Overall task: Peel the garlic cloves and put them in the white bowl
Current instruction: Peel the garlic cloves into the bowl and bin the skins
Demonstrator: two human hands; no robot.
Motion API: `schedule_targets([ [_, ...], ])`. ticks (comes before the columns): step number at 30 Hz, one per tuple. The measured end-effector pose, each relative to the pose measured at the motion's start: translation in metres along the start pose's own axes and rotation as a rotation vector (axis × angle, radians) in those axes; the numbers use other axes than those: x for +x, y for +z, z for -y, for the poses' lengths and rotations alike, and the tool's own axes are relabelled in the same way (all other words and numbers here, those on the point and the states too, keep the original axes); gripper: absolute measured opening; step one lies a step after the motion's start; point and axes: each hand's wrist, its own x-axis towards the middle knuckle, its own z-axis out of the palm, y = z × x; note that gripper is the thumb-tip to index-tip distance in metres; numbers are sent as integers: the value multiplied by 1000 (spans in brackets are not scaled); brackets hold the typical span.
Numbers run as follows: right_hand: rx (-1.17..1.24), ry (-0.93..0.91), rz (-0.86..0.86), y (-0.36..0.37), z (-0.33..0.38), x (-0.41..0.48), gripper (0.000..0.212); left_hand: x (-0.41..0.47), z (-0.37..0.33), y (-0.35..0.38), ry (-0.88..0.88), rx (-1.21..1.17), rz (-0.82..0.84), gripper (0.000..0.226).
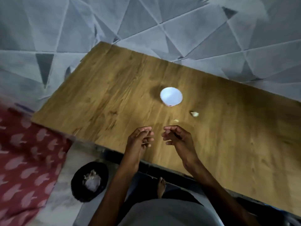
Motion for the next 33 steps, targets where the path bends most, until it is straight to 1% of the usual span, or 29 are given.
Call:
schedule_targets([
  [4,69,1,-92,-55,2,19,15,19,2,58,35,68,42,15],
  [7,84,24,-138,-81,-2,36,14,42,10,89,92,199,42,15],
  [10,64,48,-165,-95,-11,54,13,71,24,104,178,410,26,14],
  [14,8,81,-190,-103,-27,75,14,107,40,109,336,814,36,14],
  [18,-147,45,-223,-109,-41,101,11,140,45,115,451,1038,55,15],
  [23,-308,40,-220,-113,-55,127,10,161,50,117,465,1317,159,27],
  [27,-343,35,-216,-112,-64,137,15,172,57,113,530,1404,203,26],
  [30,-397,20,-224,-110,-70,140,10,180,62,114,533,1452,220,27],
  [32,-395,34,-229,-109,-72,142,12,183,66,113,527,1493,254,28],
  [33,-389,30,-235,-109,-72,143,12,184,66,114,553,1476,266,26],
])
